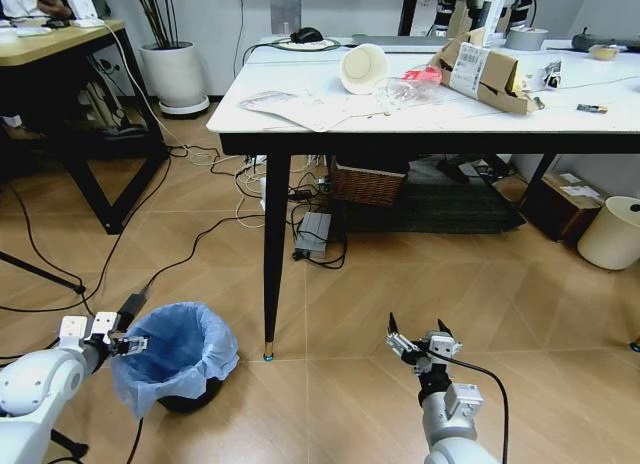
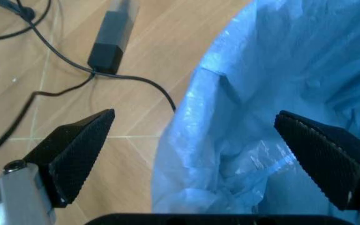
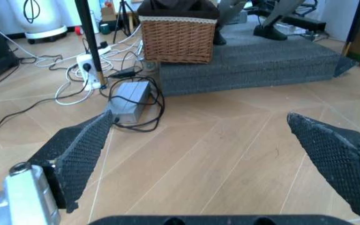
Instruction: Pick up the trash bin and place the trash from the table into it.
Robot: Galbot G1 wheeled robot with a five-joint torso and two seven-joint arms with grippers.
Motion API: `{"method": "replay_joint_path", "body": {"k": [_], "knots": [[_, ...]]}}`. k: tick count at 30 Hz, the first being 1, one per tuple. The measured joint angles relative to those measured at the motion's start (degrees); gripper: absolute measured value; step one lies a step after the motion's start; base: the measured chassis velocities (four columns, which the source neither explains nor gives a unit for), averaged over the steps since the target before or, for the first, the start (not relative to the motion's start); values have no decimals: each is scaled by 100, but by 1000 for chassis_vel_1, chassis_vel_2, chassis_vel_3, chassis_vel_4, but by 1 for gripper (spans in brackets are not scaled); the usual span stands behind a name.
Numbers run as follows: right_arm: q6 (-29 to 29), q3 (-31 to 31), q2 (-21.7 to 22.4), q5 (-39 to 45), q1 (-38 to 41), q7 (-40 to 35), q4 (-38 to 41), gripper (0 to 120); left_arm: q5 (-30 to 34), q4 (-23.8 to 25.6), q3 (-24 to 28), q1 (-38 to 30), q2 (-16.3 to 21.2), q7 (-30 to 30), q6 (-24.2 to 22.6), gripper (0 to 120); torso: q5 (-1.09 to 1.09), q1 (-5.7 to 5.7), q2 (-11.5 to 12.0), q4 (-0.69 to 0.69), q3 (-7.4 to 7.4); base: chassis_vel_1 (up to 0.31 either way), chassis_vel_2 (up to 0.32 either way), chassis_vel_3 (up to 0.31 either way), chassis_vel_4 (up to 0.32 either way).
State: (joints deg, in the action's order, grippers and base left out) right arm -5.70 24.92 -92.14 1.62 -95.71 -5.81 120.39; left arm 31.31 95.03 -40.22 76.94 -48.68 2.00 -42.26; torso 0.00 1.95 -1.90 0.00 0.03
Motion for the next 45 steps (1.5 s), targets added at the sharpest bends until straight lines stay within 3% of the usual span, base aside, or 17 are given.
{"method": "replay_joint_path", "body": {"k": [12,17,21,24,29,31,34,40,45], "knots": [[4,-14,0,-15,-2,0,-27,100,-226,-219,187,-133,-112,158,5,97,0,0,-1,0,-2,0,0,0,0],[6,-39,0,-25,12,0,-55,100,-247,-221,172,-106,-113,157,7,81,0,0,-2,0,-2,0,0,0,0],[23,-52,0,-73,45,8,-119,100,-219,-225,155,-89,-99,155,9,61,0,0,-2,0,-2,0,0,0,0],[26,-57,0,-80,48,12,-133,100,-204,-239,156,-98,-104,154,10,56,0,0,-2,0,-2,0,0,0,0],[43,-63,0,-130,41,26,-156,100,-171,-286,201,-122,-160,152,12,33,0,0,-3,0,-3,0,0,0,0],[43,-63,0,-133,41,27,-157,100,-170,-289,204,-123,-162,152,12,32,0,0,-2,0,-3,0,0,0,0],[50,-59,0,-160,42,31,-160,100,-169,-341,256,-171,-198,150,17,15,-3,0,-3,0,-2,0,0,0,0],[79,-40,0,-210,36,38,-177,100,-94,-350,321,-231,-230,110,24,2,-3,0,-4,0,-2,0,0,0,0],[96,-37,0,-279,36,43,-187,100,16,-259,328,-171,-249,27,24,2,1,0,-4,0,-3,0,0,0,0]]}}
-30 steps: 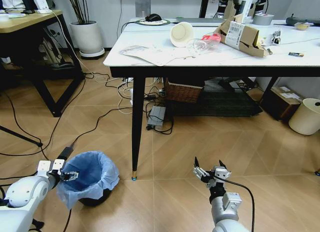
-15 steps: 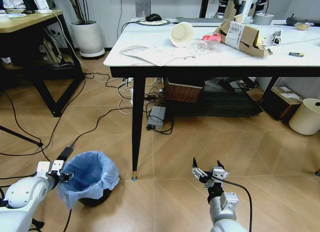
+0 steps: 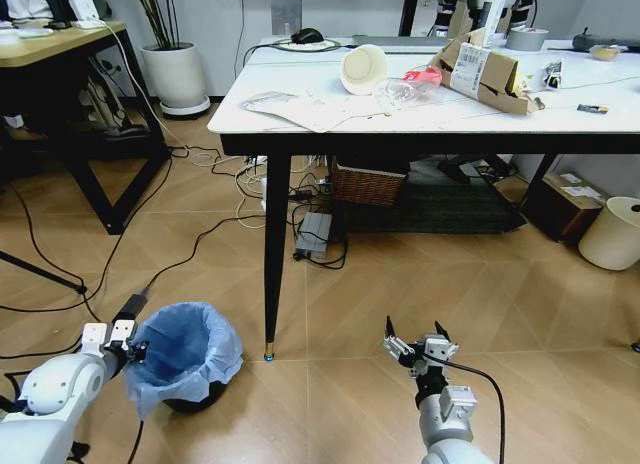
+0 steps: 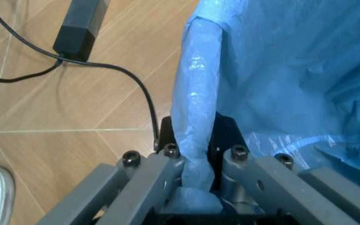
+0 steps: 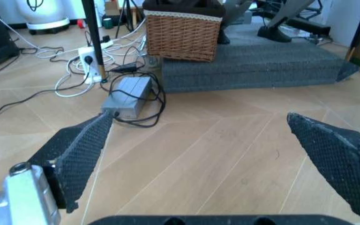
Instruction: Pick up the trash bin and place the trash from the table into it.
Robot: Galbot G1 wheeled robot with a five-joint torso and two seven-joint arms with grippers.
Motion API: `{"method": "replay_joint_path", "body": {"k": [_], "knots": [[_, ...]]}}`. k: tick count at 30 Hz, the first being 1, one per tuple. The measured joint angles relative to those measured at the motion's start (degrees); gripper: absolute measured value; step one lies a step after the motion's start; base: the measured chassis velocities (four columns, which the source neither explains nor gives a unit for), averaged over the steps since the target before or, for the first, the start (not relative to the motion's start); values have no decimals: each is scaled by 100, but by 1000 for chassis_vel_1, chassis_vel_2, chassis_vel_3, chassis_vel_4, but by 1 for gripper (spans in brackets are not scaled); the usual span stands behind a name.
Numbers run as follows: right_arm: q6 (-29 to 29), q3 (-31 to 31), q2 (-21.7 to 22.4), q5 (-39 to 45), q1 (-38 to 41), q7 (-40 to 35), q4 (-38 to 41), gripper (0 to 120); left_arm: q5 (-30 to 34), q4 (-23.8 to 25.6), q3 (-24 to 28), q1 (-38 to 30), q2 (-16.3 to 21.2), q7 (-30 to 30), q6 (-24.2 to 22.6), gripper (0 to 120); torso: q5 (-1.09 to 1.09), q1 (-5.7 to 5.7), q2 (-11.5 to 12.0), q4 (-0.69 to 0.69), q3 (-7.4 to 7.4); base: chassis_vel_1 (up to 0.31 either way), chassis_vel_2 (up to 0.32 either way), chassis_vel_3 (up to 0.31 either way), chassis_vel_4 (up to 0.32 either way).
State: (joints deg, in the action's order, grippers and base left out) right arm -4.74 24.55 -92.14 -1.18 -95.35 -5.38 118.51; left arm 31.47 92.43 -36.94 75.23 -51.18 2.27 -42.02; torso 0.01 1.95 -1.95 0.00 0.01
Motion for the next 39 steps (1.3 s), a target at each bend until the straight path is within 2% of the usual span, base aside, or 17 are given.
{"method": "replay_joint_path", "body": {"k": [5,13,20,25,27,39], "knots": [[30,1,0,-124,-43,9,13,100,74,211,-89,239,-5,-32,-1,2,2,0,0,1,-1,0,0,0,0],[57,4,0,-255,-147,17,118,100,299,974,-388,750,-84,-143,-20,2,1,1,1,1,-1,0,0,0,0],[79,20,0,-313,-238,22,236,100,638,1565,-430,953,-181,-403,-23,2,-1,1,2,0,-1,0,0,0,0],[81,78,0,-311,-295,23,357,100,1172,2197,-245,994,-169,-969,-22,2,-2,1,1,1,-1,0,0,0,0],[81,87,0,-309,-304,23,371,100,1241,2290,-187,991,-155,-1063,-22,2,-2,1,1,0,-1,0,0,0,0],[114,113,0,-301,-341,23,497,100,1521,3445,951,967,142,-1854,-20,2,-1,1,2,0,-1,0,0,0,0]]}}
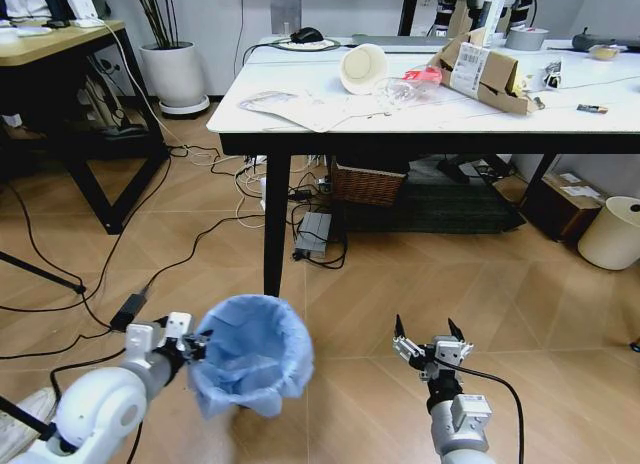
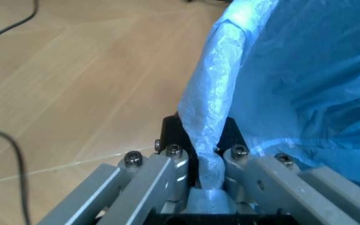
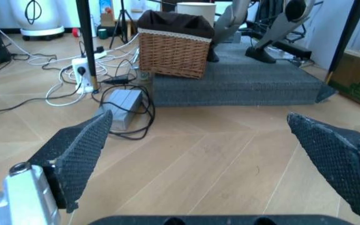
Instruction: Pick up the trash bin and place the trash from the table into it.
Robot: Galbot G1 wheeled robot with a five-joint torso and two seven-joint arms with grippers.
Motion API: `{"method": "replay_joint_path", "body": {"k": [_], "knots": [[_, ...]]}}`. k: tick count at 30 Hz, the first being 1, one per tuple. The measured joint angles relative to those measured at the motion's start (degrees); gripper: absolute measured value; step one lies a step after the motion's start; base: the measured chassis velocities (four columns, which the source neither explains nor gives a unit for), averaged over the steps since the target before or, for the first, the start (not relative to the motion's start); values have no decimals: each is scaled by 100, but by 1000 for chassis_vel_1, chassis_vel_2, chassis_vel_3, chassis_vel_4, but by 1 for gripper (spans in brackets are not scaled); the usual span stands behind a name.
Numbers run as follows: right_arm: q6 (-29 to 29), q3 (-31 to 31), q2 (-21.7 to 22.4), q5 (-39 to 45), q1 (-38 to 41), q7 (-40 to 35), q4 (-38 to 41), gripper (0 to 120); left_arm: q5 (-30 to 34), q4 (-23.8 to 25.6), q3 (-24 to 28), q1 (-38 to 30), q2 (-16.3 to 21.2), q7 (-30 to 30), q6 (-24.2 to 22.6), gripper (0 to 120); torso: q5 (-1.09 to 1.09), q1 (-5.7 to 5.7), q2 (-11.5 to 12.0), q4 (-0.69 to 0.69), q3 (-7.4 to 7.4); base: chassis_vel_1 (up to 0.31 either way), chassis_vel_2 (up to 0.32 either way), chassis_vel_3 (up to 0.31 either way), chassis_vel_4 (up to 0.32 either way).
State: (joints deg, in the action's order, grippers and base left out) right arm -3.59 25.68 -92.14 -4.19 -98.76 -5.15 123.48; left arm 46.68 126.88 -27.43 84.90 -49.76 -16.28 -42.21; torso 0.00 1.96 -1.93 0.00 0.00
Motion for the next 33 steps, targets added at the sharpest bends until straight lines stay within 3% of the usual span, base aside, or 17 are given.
{"method": "replay_joint_path", "body": {"k": [7,17,21,33], "knots": [[0,47,0,24,8,0,7,100,84,543,449,-64,236,-256,4,2,-1,0,0,1,1,0,0,0,0],[-2,85,0,45,54,-4,7,100,-94,903,709,10,457,-391,5,2,0,0,0,0,1,0,0,0,0],[-5,128,0,47,62,-5,7,100,171,1151,837,16,532,-630,8,2,0,0,0,0,1,0,0,0,0],[-10,160,0,41,5,-5,74,100,466,1666,846,198,748,-959,9,2,0,0,0,0,0,0,0,0,0]]}}
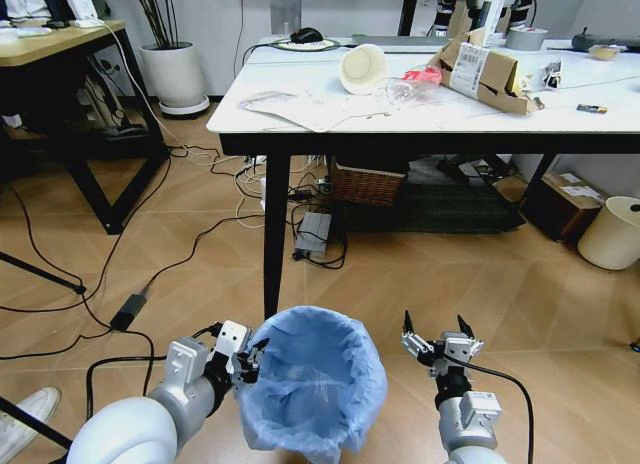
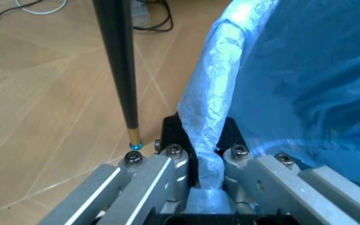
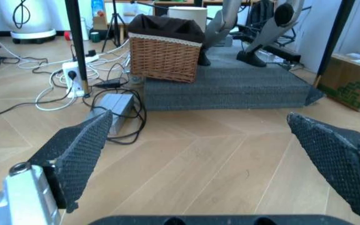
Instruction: Pick up the trash bin and place the trash from the table into it.
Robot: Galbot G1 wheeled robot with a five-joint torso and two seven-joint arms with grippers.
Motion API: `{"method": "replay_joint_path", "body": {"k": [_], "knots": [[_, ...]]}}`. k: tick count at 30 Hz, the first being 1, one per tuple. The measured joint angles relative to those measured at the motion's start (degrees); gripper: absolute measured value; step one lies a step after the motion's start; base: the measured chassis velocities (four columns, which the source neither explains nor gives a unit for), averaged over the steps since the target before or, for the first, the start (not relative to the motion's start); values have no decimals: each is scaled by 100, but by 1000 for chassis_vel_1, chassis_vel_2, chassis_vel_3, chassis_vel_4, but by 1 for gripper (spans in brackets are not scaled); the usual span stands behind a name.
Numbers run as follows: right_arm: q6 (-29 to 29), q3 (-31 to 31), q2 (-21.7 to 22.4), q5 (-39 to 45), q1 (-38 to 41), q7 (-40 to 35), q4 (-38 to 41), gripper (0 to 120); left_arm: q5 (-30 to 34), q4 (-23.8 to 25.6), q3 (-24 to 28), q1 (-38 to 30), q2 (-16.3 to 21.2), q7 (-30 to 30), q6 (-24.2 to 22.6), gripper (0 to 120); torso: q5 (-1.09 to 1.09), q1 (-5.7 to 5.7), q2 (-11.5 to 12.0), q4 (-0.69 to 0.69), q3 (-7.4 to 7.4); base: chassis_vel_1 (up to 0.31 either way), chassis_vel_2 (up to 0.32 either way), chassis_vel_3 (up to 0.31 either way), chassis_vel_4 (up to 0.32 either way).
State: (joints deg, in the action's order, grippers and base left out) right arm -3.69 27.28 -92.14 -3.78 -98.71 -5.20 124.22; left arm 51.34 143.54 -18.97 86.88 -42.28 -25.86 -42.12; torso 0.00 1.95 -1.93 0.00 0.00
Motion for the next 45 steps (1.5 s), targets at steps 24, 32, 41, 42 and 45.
{"method": "replay_joint_path", "body": {"k": [24,32,41,42,45], "knots": [[50,-4,0,-139,-175,-13,186,100,-162,-19,-89,269,14,-69,-1,2,0,26,-246,0,-218,0,0,0,0],[38,-31,0,-97,-217,-27,268,100,-184,-23,-118,301,-32,-69,-1,2,0,35,-457,1,-419,0,0,0,0],[10,-57,0,-28,-230,-39,315,100,-183,-28,-194,304,-73,-69,-1,2,0,53,-564,1,-513,0,0,0,0],[9,-57,0,-27,-234,-39,316,100,-183,-28,-194,307,-86,-69,-1,2,0,58,-581,1,-525,0,0,0,0],[2,-59,0,-25,-242,-40,326,100,-182,-29,-194,316,-125,-69,-1,2,0,76,-658,1,-581,0,0,0,0]]}}
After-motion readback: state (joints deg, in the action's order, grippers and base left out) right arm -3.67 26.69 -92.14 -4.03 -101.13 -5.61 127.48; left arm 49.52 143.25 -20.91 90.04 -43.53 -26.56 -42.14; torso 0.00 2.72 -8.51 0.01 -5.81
